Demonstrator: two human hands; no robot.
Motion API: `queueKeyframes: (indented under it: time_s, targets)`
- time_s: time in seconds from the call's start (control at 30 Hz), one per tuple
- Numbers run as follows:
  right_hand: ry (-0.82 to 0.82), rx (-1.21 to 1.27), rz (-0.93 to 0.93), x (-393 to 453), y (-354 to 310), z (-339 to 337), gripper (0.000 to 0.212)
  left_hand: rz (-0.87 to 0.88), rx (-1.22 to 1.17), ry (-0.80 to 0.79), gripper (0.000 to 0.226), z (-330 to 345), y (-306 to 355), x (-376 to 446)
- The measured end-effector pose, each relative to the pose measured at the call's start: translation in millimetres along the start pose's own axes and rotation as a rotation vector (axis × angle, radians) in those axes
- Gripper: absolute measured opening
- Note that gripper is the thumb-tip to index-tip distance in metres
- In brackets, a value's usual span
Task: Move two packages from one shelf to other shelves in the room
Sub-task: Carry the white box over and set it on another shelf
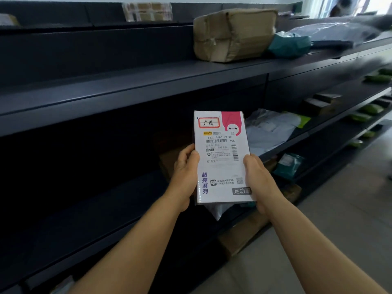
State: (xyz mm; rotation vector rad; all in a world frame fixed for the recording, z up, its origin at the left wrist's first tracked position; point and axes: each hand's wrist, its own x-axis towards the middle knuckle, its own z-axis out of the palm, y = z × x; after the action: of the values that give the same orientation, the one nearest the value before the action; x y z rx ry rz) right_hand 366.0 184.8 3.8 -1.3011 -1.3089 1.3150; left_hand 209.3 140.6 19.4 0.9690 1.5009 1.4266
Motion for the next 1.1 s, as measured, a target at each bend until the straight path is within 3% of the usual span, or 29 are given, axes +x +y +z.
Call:
queueKeyframes:
  time_s: [0.1, 0.3, 0.77, 1.1]
  targets:
    - [0.037, 0.011, -0.013, 14, -1, -37, 0.025, 0.020, -0.019, -0.035, 0.017, 42, 5, 8]
    - [0.092, 0.052, -0.028, 43, -1, -109, 0.027, -0.011, -0.048, -0.099, 0.034, 124, 13, 25]
    - [0.255, 0.147, -0.107, 98, -7, -273, 0.028, 0.057, -0.070, -0.288, 0.021, 306, 30, 68]
    - [0.461, 0.145, -0.126, 172, -21, -359, 0.027, 0.109, -0.077, -0.484, 0.033, 421, 46, 139]
